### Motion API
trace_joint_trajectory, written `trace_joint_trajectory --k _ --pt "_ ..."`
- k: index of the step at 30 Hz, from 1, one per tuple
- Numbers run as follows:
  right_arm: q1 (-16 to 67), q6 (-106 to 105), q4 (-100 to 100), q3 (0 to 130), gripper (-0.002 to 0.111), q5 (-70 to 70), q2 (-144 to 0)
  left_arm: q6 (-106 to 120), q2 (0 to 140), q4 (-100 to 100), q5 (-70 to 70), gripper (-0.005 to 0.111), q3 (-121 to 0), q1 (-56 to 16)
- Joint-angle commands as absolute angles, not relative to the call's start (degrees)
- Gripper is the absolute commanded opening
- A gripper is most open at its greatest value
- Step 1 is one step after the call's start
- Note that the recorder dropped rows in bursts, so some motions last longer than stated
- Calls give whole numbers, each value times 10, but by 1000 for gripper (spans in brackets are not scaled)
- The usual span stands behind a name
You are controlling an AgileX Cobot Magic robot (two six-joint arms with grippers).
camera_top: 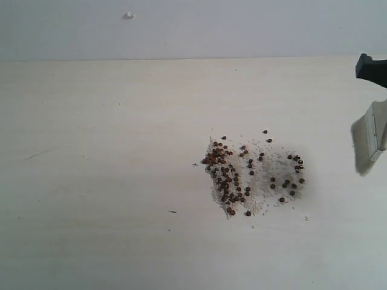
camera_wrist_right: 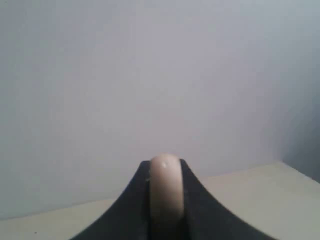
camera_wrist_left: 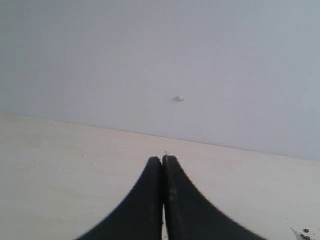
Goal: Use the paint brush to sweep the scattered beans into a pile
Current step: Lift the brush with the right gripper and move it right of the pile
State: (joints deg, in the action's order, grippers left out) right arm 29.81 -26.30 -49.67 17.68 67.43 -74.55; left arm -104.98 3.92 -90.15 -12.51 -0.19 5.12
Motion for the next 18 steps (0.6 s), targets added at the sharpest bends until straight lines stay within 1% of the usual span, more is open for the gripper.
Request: trace_joint_trajectory --k 1,4,7,10,14,18 --pt "252 -202 -397 190 0 594 -753 -1049 37 -901 -123 0 0 51" --pt "234 -183 -322 200 0 553 -753 -1049 37 -901 -123 0 0 51" --pt "232 -177 -282 211 0 527 -753 -1049 37 -901 -123 0 0 51" --pt "232 -220 -290 226 0 509 -753 -1049 37 -901 -123 0 0 51" --pt "232 -272 -357 230 0 511 -759 -1049 37 -901 -123 0 0 51" --pt "232 -284 -341 230 0 518 -782 -1049 37 -901 -123 0 0 51"
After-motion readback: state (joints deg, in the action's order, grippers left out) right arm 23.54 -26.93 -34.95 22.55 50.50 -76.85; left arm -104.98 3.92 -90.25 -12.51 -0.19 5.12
